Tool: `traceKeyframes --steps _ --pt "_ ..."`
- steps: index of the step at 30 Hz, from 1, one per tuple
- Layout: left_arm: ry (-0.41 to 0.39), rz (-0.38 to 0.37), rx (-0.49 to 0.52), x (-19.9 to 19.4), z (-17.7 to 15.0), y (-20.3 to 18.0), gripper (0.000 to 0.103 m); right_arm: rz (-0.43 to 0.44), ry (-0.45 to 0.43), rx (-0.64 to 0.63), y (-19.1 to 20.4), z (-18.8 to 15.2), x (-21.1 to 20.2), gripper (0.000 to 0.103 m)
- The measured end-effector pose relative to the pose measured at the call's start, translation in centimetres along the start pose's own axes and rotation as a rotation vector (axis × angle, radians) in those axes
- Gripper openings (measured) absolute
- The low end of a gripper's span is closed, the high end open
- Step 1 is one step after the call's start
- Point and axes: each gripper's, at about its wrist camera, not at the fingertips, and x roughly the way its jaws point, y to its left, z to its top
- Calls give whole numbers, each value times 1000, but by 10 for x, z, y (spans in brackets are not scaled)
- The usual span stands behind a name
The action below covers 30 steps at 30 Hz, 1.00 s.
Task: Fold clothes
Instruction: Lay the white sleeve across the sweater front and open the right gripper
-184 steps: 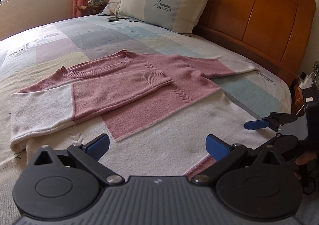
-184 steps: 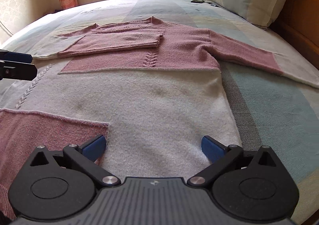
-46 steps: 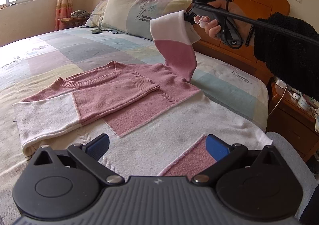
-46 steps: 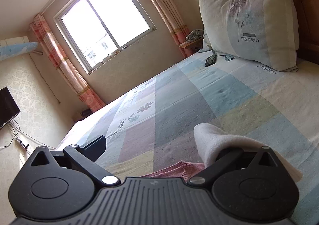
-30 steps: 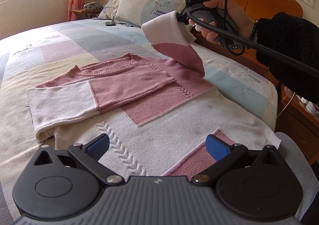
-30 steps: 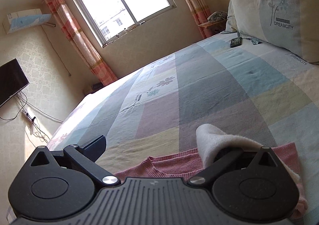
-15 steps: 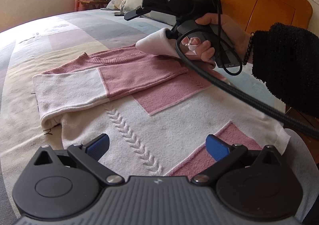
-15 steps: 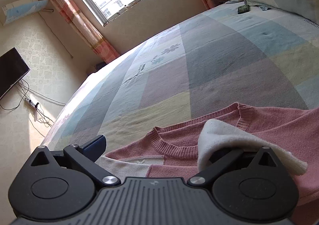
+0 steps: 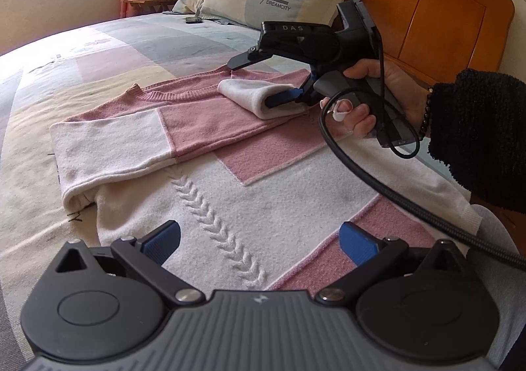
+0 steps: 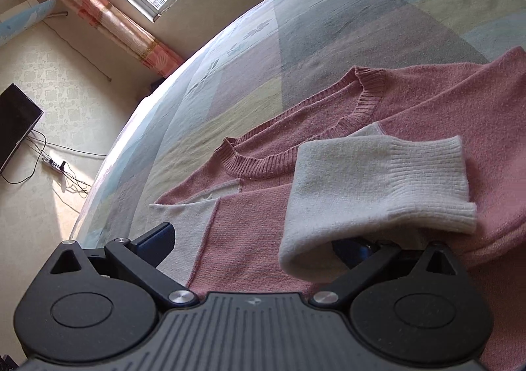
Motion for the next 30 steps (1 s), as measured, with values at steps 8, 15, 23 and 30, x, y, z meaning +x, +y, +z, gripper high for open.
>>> traceKeyframes --steps 8,15,23,30 --pt "8 5 5 2 0 0 102 -49 -144 100 -5 20 -12 103" --pt "17 18 6 4 -1 0 102 103 -116 -19 44 24 11 103" --pt "26 26 6 5 -3 1 102 172 7 -173 84 6 28 103" --pt "33 20 18 10 -1 -5 102 84 -128 -129 50 31 -26 103"
